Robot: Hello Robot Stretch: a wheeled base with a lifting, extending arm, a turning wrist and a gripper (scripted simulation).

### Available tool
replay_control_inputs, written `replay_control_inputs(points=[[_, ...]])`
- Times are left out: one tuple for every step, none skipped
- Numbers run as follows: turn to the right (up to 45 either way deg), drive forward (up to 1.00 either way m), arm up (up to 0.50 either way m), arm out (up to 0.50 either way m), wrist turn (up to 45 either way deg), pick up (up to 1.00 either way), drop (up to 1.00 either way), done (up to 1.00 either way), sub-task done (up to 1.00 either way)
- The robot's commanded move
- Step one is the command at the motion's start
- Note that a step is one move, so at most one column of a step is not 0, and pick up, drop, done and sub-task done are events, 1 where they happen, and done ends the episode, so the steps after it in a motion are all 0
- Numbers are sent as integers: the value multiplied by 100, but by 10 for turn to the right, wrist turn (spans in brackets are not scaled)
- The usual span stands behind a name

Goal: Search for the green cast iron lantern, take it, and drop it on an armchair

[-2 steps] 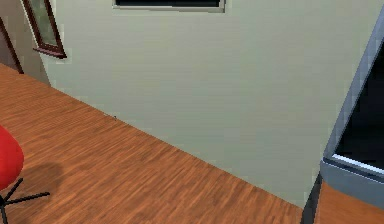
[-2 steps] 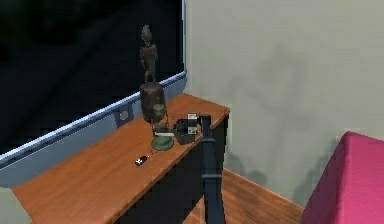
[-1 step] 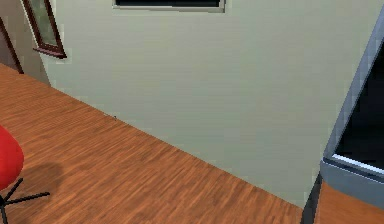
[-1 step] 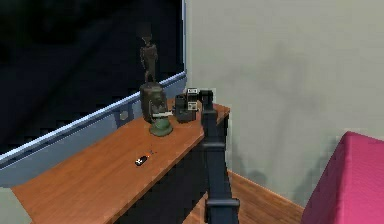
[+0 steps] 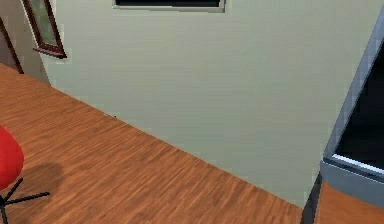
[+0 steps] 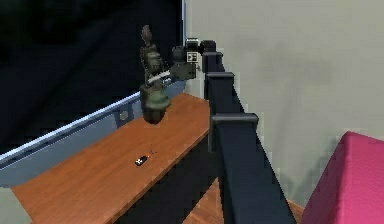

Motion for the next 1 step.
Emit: replay_control_inputs(points=[[0,0,0,0,-450,0,0,0,0]])
